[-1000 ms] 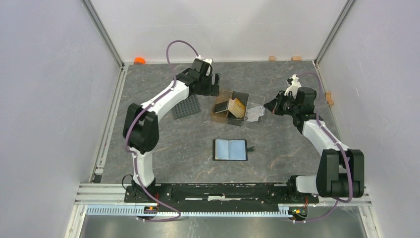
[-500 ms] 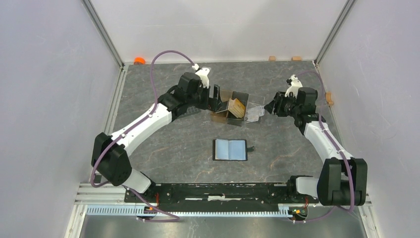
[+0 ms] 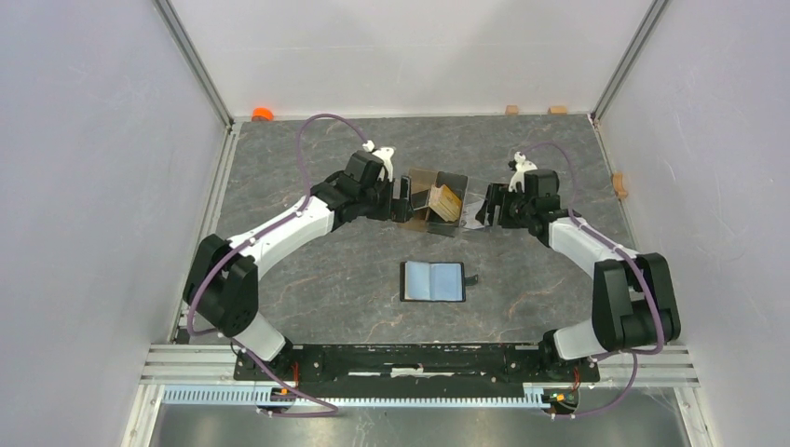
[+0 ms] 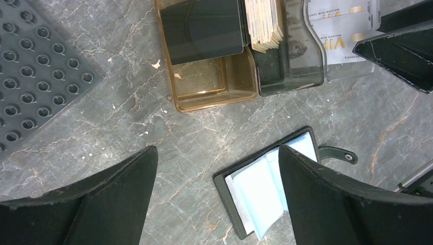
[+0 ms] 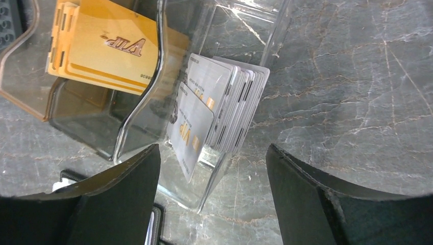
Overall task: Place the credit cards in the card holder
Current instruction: Pick up the credit card from the storage box.
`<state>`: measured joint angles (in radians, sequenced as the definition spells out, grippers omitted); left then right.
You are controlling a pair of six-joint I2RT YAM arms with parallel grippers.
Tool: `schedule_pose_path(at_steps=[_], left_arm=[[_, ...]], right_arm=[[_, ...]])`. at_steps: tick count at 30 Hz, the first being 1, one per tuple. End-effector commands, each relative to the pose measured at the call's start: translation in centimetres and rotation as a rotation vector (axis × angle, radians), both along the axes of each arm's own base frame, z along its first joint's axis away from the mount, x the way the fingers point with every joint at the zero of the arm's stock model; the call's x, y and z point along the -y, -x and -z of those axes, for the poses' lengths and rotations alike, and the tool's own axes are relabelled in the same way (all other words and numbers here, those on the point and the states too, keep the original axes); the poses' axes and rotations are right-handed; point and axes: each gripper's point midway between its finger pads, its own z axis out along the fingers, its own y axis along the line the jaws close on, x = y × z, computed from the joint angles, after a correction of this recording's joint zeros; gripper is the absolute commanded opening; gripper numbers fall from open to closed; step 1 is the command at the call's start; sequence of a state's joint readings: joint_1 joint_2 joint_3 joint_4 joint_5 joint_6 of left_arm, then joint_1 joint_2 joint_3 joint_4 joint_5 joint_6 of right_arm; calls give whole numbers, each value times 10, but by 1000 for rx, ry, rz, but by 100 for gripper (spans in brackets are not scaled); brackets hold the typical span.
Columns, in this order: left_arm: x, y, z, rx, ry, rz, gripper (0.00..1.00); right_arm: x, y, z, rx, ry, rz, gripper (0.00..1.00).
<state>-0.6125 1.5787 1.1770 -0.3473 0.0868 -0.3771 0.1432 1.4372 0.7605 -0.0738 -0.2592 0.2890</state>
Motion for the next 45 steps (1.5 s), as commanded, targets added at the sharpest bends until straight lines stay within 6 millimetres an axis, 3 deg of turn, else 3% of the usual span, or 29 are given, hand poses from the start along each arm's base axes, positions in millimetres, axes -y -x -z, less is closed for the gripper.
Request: schedule_pose_path(at_steps=[1, 7, 14, 21, 29, 45], left_arm=[[10, -14, -12, 22, 53, -34, 94], [9, -15, -5, 11, 36, -40, 94], [6, -15, -7, 17, 30, -44, 94], [5, -15, -7, 20, 25, -42, 94], [3, -15, -5, 16, 12, -42, 94], [1, -13, -5, 15, 5, -40, 94]], right_arm=[[-4, -16, 6, 16, 8, 34, 81], [4, -14, 20, -31, 61, 67, 78], [21, -9, 7, -10, 95, 124, 73], [25, -13, -8, 28, 85, 138, 55], [22, -14, -4, 18, 69, 113, 31], [12, -16, -28, 93, -4, 62, 6]])
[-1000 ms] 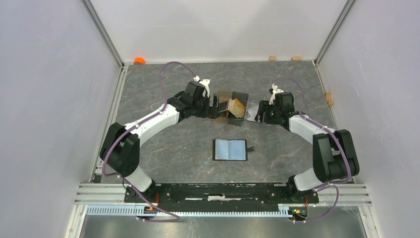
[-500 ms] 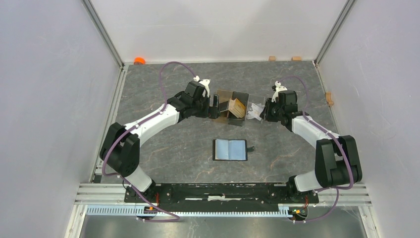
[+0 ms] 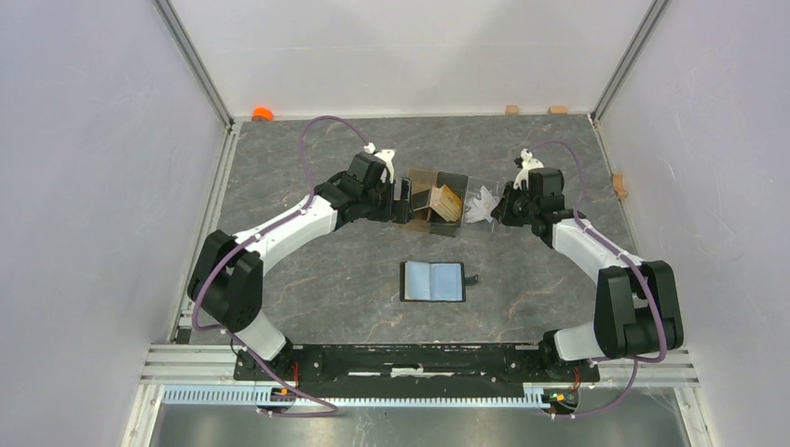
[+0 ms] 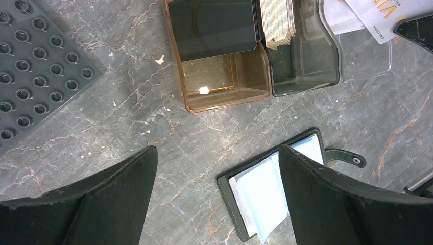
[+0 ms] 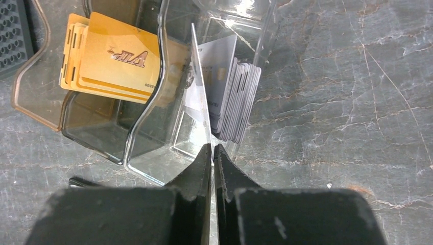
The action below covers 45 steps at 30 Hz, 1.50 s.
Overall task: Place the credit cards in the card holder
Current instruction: Pick up the credit card from the storage box.
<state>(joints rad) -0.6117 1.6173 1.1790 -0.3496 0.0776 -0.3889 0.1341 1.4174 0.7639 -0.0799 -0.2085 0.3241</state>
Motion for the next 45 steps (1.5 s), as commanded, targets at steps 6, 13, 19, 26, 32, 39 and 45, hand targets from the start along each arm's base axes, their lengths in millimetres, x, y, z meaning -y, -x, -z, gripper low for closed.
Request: schedule_pose_path(at_steps=[6, 13, 19, 26, 32, 39, 45], left_arm=[[0, -9, -30, 80, 30, -5, 94], [1, 0, -65, 189, 82, 65, 94], [19, 47, -87, 274, 89, 209, 89], [11, 110, -105, 287, 99, 318, 91], [0, 160, -94, 215, 80, 530, 91], [-1, 203, -63, 118, 57, 771, 92], [2, 212, -44, 109, 25, 834, 92]], right_arm=[[-8, -8, -47, 165, -62, -66, 0], [-34, 3, -100, 320, -124, -258, 0], [-74, 46, -105, 283, -162, -465, 0], [-122, 127, -83, 169, -241, -741, 0], [-143, 186, -63, 59, -238, -951, 0], [-167, 228, -69, 40, -313, -1131, 0], [-178, 247, -71, 28, -300, -1237, 0]])
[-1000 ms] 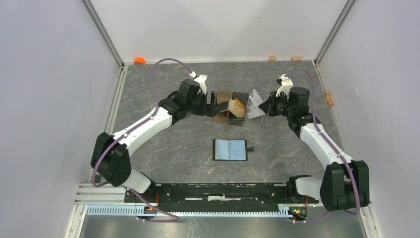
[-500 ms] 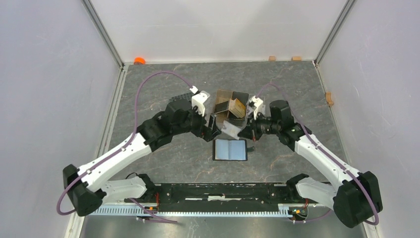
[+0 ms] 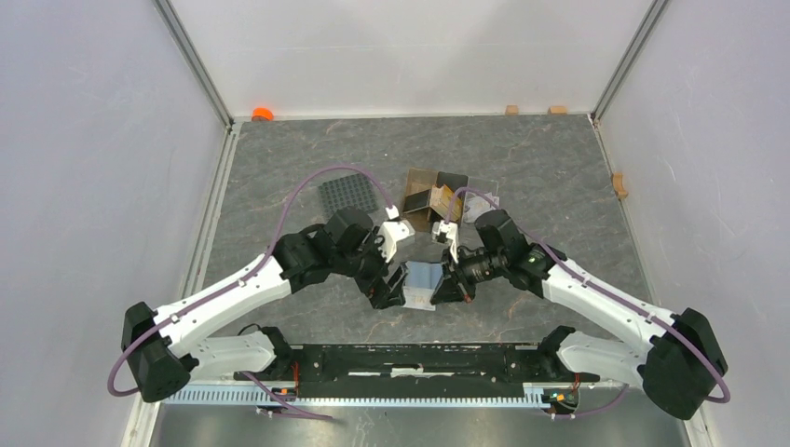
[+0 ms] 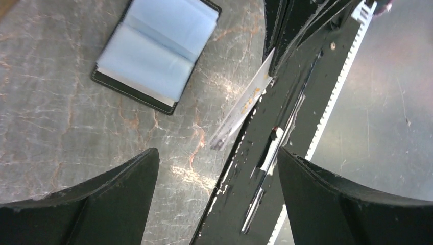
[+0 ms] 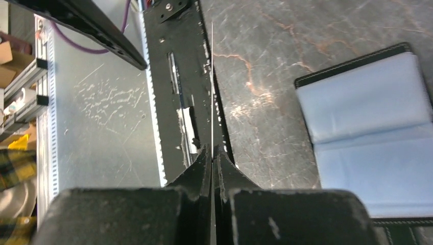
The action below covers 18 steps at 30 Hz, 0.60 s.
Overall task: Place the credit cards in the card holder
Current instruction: Pick up the credit card from the storage box.
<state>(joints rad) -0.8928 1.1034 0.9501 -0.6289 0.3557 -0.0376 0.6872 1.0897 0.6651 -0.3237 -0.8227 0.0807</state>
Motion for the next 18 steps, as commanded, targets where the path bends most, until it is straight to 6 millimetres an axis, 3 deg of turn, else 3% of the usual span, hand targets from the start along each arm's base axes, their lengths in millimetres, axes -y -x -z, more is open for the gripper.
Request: schedule_pose_path(at_steps=[1, 4, 9, 11, 18], left_arm=[[7, 16, 6, 14, 7, 126, 92], [11, 25, 9, -5, 16, 163, 92], [15, 43, 20, -63, 0, 217, 78], [16, 50, 23, -88, -1, 236, 66], [22, 63, 16, -156, 61, 231, 5]], right_arm=[[-11, 13, -11, 31, -27, -104, 0], [-15, 18, -12, 38, -18, -136, 0], [-18, 21, -21, 43, -27, -155, 0], [-18, 21, -26, 54, -39, -158, 0], [-15, 19, -32, 95, -45, -134, 0]])
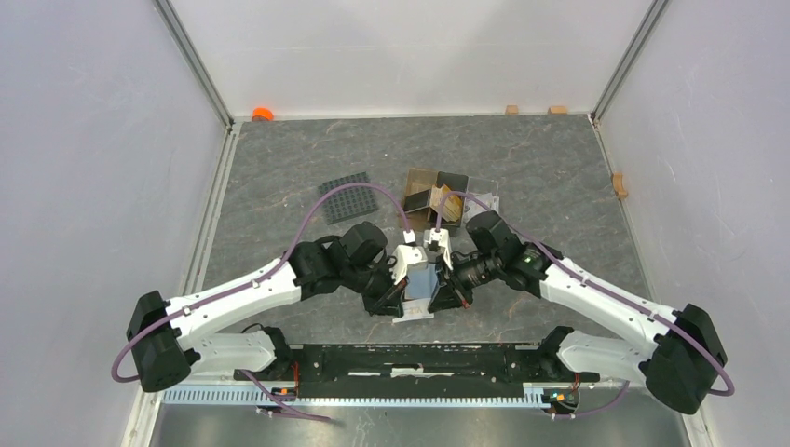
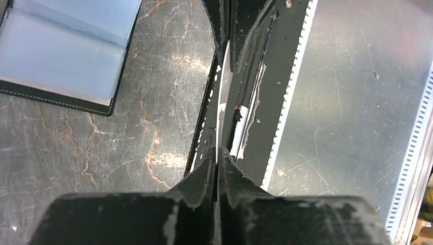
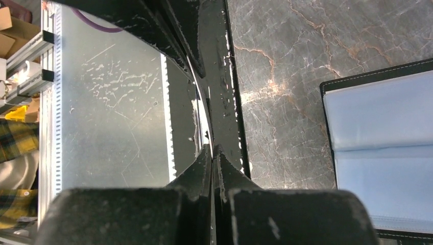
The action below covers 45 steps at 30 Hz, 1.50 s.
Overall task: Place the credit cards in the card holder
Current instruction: Pick up the credit card from the storage box.
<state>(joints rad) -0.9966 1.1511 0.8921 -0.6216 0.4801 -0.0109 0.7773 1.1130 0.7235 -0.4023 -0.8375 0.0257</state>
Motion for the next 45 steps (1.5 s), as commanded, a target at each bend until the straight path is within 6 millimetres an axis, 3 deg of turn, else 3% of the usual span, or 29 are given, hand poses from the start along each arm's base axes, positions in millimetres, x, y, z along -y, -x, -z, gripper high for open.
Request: schedule_pose_path(at_steps=[1, 3, 4, 8, 10, 15, 19, 24, 29, 32, 33, 36, 37, 41, 43, 45], left_arm=[[12, 13, -13, -62, 99, 13, 2], [15, 13, -14, -83, 130, -31, 2], [16, 12, -16, -86, 148, -53, 2], [18, 1, -20, -97, 231, -210, 2], [21, -10, -28, -111, 309, -330, 2], [26, -38, -69, -176, 660, -592, 2], [23, -49, -95, -211, 874, -677, 2], [30, -41, -109, -244, 950, -645, 2], [36, -33, -109, -257, 956, -624, 2], [39, -31, -109, -262, 956, -618, 2], [40, -30, -108, -262, 953, -614, 2], [42, -30, -103, -266, 933, -619, 3], [42, -31, -100, -265, 917, -626, 11], [33, -46, -71, -214, 775, -747, 67], [21, -55, -42, -167, 628, -833, 87], [14, -59, -19, -128, 472, -858, 95]], right_arm=[[-5, -9, -25, 96, -59, 8, 3], [-4, -15, -26, 114, -46, 51, 22], [-3, -17, -28, 125, -47, 72, 24], [4, -36, -34, 148, -32, 257, 74], [9, -45, -44, 147, -60, 371, 83], [14, -52, -64, 34, -301, 622, 90], [16, -41, -92, -82, -645, 659, 85], [15, -45, -99, -101, -705, 670, 73], [16, -42, -128, -116, -870, 633, 60], [13, -44, -131, -120, -884, 629, 47], [11, -45, -128, -125, -869, 628, 33], [7, -48, -123, -128, -849, 629, 5], [7, -51, -121, -124, -837, 640, 0], [16, -86, -84, -25, -623, 836, 0], [28, -102, -65, 42, -499, 920, 0], [39, -112, -43, 53, -398, 966, 0]])
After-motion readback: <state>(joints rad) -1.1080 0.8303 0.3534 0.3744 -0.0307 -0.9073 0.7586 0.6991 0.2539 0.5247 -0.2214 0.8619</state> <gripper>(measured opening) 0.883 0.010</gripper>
